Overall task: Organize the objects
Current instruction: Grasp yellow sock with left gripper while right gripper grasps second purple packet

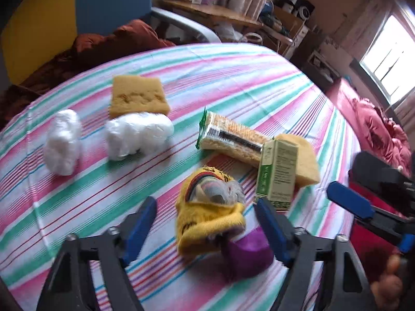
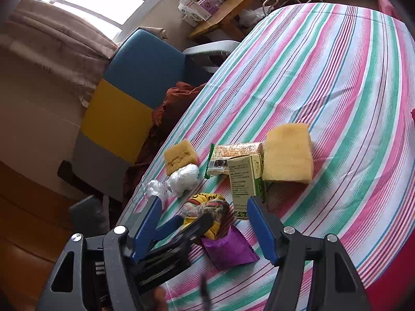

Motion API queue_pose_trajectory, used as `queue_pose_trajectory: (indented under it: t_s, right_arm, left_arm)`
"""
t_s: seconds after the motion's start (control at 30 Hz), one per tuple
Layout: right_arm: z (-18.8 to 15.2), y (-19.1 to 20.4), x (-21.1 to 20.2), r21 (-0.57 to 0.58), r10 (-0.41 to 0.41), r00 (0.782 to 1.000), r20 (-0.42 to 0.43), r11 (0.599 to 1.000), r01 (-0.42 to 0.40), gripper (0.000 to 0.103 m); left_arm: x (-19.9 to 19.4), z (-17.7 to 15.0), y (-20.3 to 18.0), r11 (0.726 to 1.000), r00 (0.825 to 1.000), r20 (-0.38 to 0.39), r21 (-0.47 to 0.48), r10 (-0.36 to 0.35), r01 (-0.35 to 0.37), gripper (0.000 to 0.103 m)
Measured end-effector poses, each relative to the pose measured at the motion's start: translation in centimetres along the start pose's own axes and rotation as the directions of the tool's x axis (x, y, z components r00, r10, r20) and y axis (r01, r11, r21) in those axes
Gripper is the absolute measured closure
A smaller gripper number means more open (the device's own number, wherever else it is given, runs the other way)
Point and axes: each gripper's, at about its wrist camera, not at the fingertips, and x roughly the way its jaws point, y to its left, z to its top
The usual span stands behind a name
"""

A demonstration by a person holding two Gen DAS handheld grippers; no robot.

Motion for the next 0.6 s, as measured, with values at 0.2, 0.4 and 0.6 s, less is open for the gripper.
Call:
queue_pose_trajectory:
  t_s: [0.2,0.4,0.6]
  right_arm:
    - [0.0,0.2,0.3,-0.015,-0.012,1.000,-0.013,1.000,0.012,0.034]
    - [-0.4,1.1,1.4,-0.082,-0.067,0.996,-0.062,0.995,0.062,0.034]
    - [-1.2,2.1,3.4,-0.171,-0.142,0.978,-0.149,0.978,0.116,0.034]
  left_arm:
    - [0.3,-0.9,1.5,0.998,0.999,0.002,-0.044,-0.048,0.048,0.062]
    - [-2.3,-3.7,5.0,0.985,0.999,0.044,-0.169,-0.020,0.027,0.063]
    - [-4.8,-7.5,6.4,0.971,0.997,0.070,-0.239,0.039,-0.021,0.063]
